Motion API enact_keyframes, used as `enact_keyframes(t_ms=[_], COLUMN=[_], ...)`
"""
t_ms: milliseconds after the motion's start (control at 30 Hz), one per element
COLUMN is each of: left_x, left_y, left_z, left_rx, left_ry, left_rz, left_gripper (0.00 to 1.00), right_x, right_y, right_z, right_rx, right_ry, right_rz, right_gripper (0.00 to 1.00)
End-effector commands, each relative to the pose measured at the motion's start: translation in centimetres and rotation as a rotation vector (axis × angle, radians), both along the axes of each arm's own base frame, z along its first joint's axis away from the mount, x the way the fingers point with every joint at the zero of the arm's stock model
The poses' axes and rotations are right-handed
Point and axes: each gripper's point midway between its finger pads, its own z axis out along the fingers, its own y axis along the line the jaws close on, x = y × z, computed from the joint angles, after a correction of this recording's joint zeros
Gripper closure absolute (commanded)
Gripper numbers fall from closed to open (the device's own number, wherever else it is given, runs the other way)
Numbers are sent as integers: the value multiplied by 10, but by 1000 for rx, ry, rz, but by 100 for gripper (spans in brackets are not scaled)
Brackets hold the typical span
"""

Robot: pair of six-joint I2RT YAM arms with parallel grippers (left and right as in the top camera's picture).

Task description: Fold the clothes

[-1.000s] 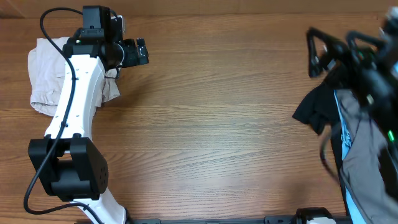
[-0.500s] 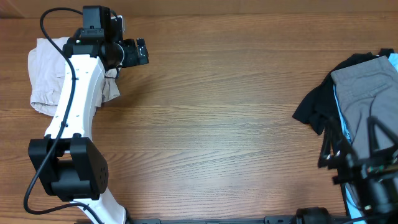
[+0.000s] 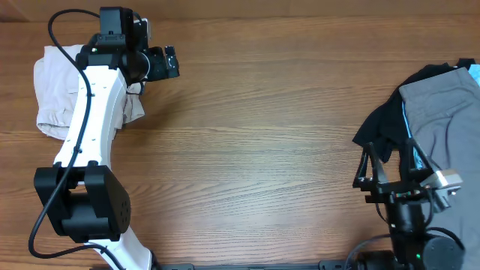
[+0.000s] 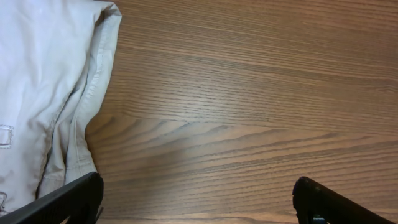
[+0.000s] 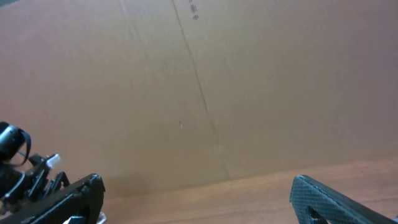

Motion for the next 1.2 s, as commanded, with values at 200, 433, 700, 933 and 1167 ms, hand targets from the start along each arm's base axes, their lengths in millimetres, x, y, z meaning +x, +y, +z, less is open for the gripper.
enact_keyframes(t_ms=[200, 433, 700, 933, 1167], left_x=[2, 2, 2, 2, 2], left_y=[-1, -1, -1, -1, -1], left_z=[-1, -1, -1, -1, -1], left_rx=[-3, -3, -3, -3, -3], left_ry=[1, 1, 1, 0, 1], left_rz=[-3, -3, -3, -3, -3], left_gripper=[0, 0, 0, 0, 0], right_x=[12, 23, 29, 30, 30], right_y=[-2, -5, -5, -6, -6], right_z=[-51, -88, -118, -148, -148], right_rx=[5, 8, 2, -6, -6], right_ry=[3, 67, 133, 248, 248], right_rz=[-14, -40, -41, -45, -44], right_gripper=[0, 0, 0, 0, 0])
